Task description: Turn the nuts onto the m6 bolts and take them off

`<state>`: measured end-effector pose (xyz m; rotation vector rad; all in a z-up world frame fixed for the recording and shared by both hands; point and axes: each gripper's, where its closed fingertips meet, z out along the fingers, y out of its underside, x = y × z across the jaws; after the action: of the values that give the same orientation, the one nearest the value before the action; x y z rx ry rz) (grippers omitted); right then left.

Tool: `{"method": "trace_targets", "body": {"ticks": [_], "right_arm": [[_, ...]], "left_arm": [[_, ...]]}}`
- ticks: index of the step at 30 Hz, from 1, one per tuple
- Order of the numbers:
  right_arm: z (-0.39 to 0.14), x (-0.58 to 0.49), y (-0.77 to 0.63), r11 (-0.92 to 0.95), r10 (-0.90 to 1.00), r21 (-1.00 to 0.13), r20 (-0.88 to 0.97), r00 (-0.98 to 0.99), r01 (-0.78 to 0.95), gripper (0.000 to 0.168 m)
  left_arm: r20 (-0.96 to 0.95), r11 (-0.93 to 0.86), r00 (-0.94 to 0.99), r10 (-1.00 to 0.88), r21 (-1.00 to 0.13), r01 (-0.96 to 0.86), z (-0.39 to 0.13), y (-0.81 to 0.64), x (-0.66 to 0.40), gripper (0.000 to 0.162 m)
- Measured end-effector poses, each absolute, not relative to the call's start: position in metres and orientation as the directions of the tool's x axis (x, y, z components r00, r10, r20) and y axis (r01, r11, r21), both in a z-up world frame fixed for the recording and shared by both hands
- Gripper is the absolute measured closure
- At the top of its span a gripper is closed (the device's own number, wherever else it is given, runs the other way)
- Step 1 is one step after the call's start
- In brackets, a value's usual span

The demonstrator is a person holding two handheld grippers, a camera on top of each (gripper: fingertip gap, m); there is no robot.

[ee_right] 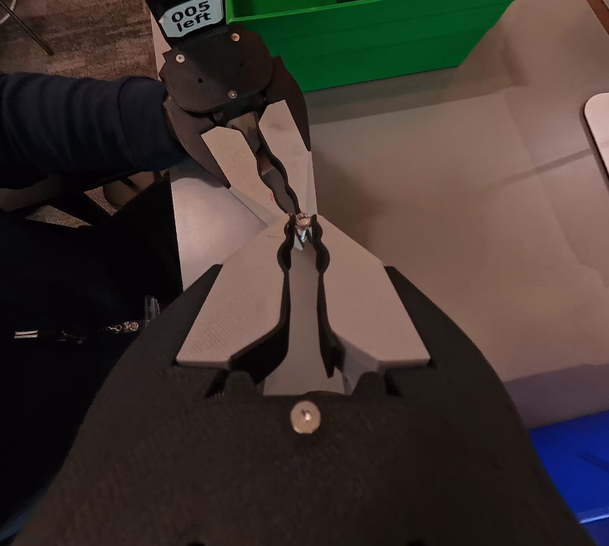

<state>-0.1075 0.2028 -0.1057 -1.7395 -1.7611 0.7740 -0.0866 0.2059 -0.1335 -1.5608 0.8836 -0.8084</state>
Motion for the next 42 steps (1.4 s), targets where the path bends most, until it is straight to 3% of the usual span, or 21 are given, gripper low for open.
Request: {"method": "trace_targets", "body": {"ticks": [24, 33, 42], "right_arm": [[-0.108, -0.107, 0.204, -0.049, 0.998, -0.752, -0.055, 0.011, 0.657, 0.162], [-0.103, -0.105, 0.204, -0.075, 0.996, -0.784, -0.087, 0.01, 0.617, 0.143], [-0.091, -0.101, 0.198, -0.087, 0.994, -0.943, -0.105, -0.038, 0.322, 0.127]], "left_arm": [[0.029, -0.107, 0.501, -0.865, -0.986, -0.129, -0.136, 0.208, -0.086, 0.16], [0.039, -0.112, 0.501, -0.865, -0.987, -0.116, -0.135, 0.208, -0.087, 0.16], [0.054, -0.105, 0.495, -0.867, -0.992, -0.077, -0.128, 0.207, -0.088, 0.16]]}}
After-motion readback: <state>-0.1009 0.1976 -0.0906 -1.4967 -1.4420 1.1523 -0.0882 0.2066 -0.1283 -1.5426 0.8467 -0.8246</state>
